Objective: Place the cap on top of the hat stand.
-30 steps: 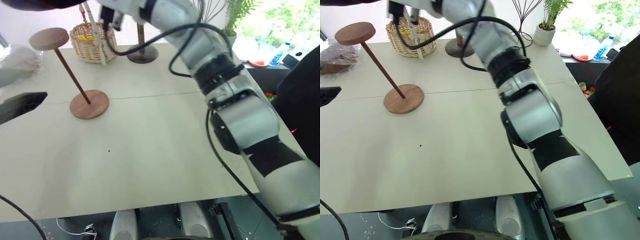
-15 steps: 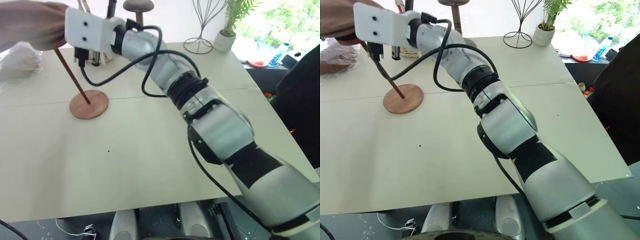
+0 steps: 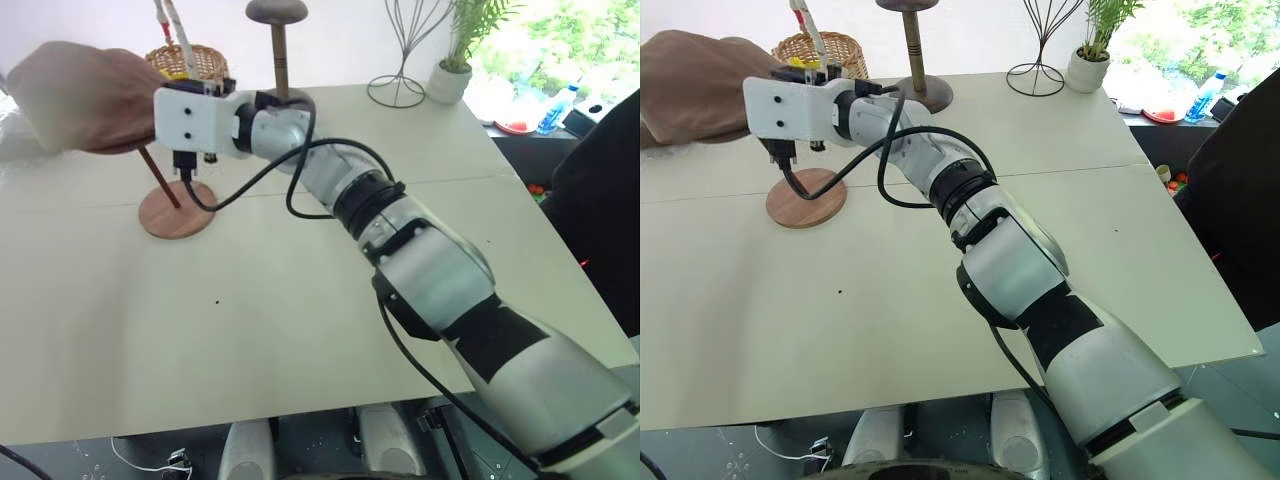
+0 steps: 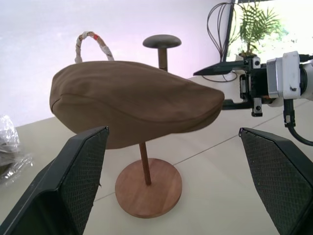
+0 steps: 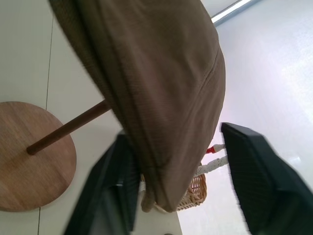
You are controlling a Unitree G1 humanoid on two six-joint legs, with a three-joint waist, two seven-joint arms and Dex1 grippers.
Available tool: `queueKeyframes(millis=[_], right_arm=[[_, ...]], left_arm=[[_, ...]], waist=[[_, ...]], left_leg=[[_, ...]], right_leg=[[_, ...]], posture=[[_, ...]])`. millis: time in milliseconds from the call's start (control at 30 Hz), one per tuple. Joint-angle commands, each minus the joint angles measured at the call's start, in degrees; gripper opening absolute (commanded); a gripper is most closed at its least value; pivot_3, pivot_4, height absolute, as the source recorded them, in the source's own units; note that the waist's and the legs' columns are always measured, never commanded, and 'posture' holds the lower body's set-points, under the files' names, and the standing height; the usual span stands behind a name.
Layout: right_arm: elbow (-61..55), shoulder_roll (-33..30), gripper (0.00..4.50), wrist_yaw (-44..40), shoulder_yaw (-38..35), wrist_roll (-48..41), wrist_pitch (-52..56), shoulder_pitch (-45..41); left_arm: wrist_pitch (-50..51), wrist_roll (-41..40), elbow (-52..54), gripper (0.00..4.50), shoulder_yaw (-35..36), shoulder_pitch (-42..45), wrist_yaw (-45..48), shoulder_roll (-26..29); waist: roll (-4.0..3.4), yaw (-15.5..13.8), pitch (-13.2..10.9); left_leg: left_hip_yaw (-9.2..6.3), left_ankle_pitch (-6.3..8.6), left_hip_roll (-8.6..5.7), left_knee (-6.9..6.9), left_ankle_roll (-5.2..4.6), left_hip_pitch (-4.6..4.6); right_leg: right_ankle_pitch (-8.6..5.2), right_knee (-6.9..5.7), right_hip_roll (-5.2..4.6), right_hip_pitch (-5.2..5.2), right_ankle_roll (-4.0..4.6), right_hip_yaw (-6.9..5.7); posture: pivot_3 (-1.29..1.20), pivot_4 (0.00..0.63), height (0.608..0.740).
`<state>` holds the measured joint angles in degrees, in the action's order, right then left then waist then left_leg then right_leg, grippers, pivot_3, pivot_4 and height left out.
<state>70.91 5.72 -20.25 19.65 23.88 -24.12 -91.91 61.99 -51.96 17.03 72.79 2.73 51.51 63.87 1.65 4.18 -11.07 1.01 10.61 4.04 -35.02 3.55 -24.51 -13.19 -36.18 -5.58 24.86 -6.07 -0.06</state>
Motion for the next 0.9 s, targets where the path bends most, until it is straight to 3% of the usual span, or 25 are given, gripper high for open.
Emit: queueKeyframes(millis=[33,300,500,667,800,900], right_arm=[[-3.7,-0.1,4.46,0.6,-1.1,-1.2,-1.2,-1.3],[-7.1,-2.1,4.49,-1.8,-0.9,-1.7,-1.8,1.1],[-24.2,-7.7,4.49,-12.9,-0.2,-4.1,1.2,12.1],[-34.7,-10.0,4.49,-16.4,-0.5,-4.5,7.1,16.9],[-48.2,-14.2,4.49,-24.6,-3.4,-10.4,18.7,23.0],[-65.3,-20.2,4.49,-36.2,-8.6,-23.9,43.8,28.0]], left_arm=[[-1.4,-1.4,1.1,4.5,-1.5,2.1,-1.9,1.4],[0.0,-4.7,1.4,4.5,-7.9,7.7,-5.7,4.3],[-1.4,-5.4,1.1,4.5,-12.6,8.6,-3.5,6.7],[-4.5,-4.1,-0.5,4.5,-16.4,9.6,-0.9,6.8],[-7.7,-2.4,0.4,4.5,-20.0,8.9,2.8,7.2],[-14.3,4.9,1.0,4.5,-23.9,6.5,7.0,10.0]], waist=[[0.0,0.0,0.0],[0.06,0.0,0.0],[0.12,-0.2,0.1],[0.05,0.1,0.0],[0.08,-0.5,0.0],[0.1,-1.1,0.0]], left_leg=[[0.0,0.0,0.0,0.0,0.0,0.0],[0.0,0.0,0.0,0.01,0.0,0.0],[0.01,0.0,0.0,-0.05,0.0,0.0],[0.01,-0.01,0.01,0.01,0.0,0.02],[0.01,-0.01,0.03,0.04,0.0,-0.01],[0.02,-0.01,0.03,-0.06,0.01,-0.04]], right_leg=[[0.0,0.0,0.0,0.0,0.0,0.0],[0.0,0.0,0.0,0.0,-0.01,0.0],[0.01,0.05,0.0,-0.1,-0.02,-0.01],[0.03,-0.09,0.03,0.04,-0.05,-0.01],[0.04,-0.08,0.05,0.02,-0.08,-0.01],[-0.01,-0.01,0.05,-0.06,0.01,-0.01]], posture=[[0.0,0.15,0.728],[0.0,0.15,0.728],[0.0,0.15,0.728],[0.0,0.15,0.728],[0.0,0.15,0.728],[0.0,0.15,0.728]])
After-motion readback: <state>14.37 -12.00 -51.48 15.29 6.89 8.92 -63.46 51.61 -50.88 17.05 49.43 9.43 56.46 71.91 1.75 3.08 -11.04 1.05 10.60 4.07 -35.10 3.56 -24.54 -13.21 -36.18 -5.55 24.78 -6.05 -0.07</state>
